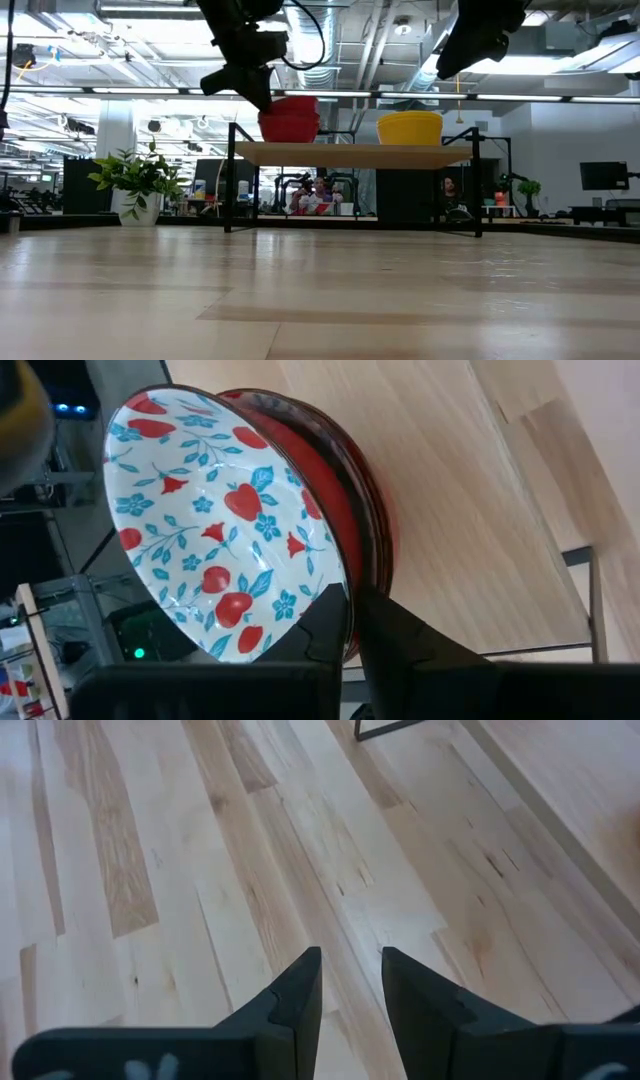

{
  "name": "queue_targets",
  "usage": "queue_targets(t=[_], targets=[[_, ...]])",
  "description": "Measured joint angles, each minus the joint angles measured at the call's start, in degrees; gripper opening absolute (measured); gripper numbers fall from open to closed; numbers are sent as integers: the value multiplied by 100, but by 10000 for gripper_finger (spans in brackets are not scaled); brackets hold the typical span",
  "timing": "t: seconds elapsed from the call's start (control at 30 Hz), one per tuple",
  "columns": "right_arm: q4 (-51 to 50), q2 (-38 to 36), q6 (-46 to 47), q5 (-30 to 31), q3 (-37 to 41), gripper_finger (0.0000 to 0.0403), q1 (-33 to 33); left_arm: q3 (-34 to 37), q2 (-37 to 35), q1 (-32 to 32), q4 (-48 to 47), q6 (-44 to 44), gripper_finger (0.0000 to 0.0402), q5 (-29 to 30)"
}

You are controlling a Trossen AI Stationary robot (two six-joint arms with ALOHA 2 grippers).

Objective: Pick & Place Mini bowls
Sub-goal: Stack the printed bowl on the printed bowl on the shelf, then return to Home Position

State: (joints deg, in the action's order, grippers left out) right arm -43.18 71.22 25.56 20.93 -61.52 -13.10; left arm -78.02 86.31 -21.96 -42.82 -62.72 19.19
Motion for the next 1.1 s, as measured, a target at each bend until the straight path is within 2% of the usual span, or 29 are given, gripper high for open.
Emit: queue_targets(t=[0.47, 0.9, 1.0, 1.1], targets=[[-6, 0, -2, -6, 0, 98, 0, 0, 32, 45, 4, 19, 28, 71], [-4, 0, -39, -10, -1, 98, 0, -2, -278, 55, 8, 185, 96, 97], [2, 0, -55, 5, -2, 98, 0, -2, -415, 69, 35, 444, 101, 86], [77, 0, -61, 16, -2, 98, 0, -2, -644, 73, 26, 976, 102, -183]])
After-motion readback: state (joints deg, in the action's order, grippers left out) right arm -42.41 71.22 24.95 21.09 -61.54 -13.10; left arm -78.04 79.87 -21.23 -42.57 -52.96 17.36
